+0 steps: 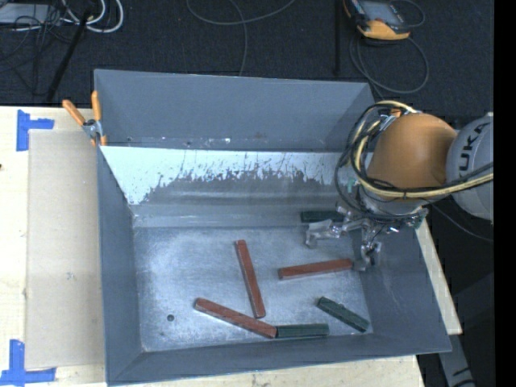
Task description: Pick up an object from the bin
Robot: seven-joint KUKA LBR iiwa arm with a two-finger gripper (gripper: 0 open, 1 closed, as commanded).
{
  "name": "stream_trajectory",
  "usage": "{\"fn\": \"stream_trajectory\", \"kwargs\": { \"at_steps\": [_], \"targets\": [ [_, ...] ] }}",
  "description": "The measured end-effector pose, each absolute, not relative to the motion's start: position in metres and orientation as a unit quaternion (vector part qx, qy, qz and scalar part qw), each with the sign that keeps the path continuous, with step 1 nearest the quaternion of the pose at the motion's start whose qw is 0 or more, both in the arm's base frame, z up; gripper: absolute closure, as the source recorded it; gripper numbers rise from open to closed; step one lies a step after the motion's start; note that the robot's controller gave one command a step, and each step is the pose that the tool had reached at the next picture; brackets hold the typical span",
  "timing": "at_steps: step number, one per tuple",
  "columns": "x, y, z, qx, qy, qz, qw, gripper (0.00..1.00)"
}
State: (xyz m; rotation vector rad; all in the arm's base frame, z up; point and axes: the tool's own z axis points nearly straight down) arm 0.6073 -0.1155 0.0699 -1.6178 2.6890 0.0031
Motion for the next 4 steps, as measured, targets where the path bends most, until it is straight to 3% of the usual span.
{"fn": "stream_trajectory", "kwargs": {
  "at_steps": [1, 2, 3, 4],
  "targets": [
    [0.563, -0.089, 0.069, -0.59, 0.807, 0.002, -0.001, 0.0],
    [0.55, -0.07, 0.069, -0.648, 0.761, 0.002, -0.001, 0.0],
    [0.551, -0.07, 0.069, -0.648, 0.761, 0.002, 0.0, 1.0],
    [0.541, -0.066, 0.202, -0.674, 0.738, -0.002, 0.003, 1.0]
  ]
}}
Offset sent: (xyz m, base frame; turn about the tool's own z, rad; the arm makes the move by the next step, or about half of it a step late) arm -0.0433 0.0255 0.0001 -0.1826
